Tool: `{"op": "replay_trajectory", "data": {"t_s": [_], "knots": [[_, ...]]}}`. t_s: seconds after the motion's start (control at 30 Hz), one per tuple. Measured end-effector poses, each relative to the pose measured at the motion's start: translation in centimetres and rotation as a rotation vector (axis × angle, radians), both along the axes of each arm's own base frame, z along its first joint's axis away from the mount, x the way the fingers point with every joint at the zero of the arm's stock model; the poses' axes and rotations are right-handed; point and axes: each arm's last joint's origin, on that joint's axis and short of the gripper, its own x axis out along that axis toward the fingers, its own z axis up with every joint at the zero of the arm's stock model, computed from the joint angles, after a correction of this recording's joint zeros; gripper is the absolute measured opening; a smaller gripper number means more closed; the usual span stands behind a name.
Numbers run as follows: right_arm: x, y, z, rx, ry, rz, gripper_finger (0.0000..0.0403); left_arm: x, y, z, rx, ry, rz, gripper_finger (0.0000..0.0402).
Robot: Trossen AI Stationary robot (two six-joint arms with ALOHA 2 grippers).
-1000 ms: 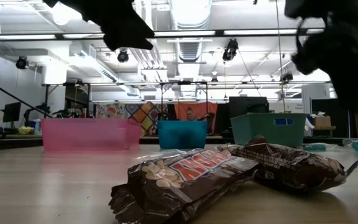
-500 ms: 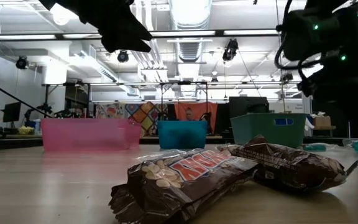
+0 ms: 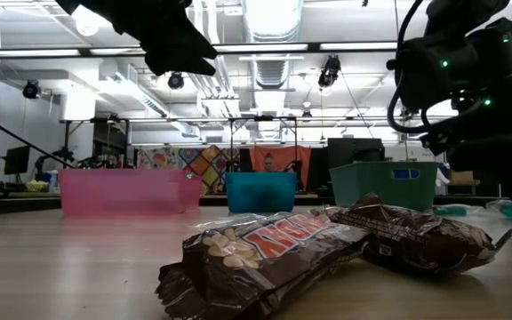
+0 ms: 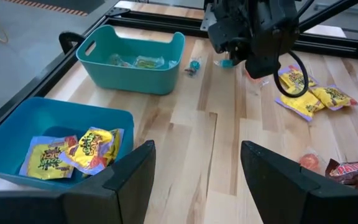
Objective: Sort candy
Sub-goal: Put the blue gummy candy into the green bin
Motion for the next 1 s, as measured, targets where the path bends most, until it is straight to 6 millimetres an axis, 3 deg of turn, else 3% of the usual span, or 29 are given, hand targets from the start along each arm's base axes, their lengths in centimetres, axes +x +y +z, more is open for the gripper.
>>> {"op": "replay_trajectory", "data": {"t_s": [0.1, 0.33, 0.57, 0.73, 1.0], "knots": [[0.1, 0.0, -0.3, 0.004, 0.002, 0.02, 0.0015, 0.0, 0.0, 0.0, 0.0, 0.0, 0.0, 0.022], [0.0, 0.1, 0.6, 0.017, -0.034, 0.048, 0.0009, 0.0, 0.0, 0.0, -0.003, 0.001, 0.001, 0.022], [0.4, 0.7, 3.8, 0.052, -0.203, 0.121, 0.0009, 0.0, 0.0, 0.0, -0.004, 0.0, 0.002, 0.022], [1.6, 1.2, 6.6, 0.062, -0.453, 0.221, 0.0009, 0.0, 0.0, 0.0, -0.007, -0.001, 0.004, 0.022], [4.0, 0.8, 11.4, -0.181, -0.703, 0.37, 0.0009, 0.0, 0.0, 0.0, -0.017, -0.005, 0.009, 0.022]]}}
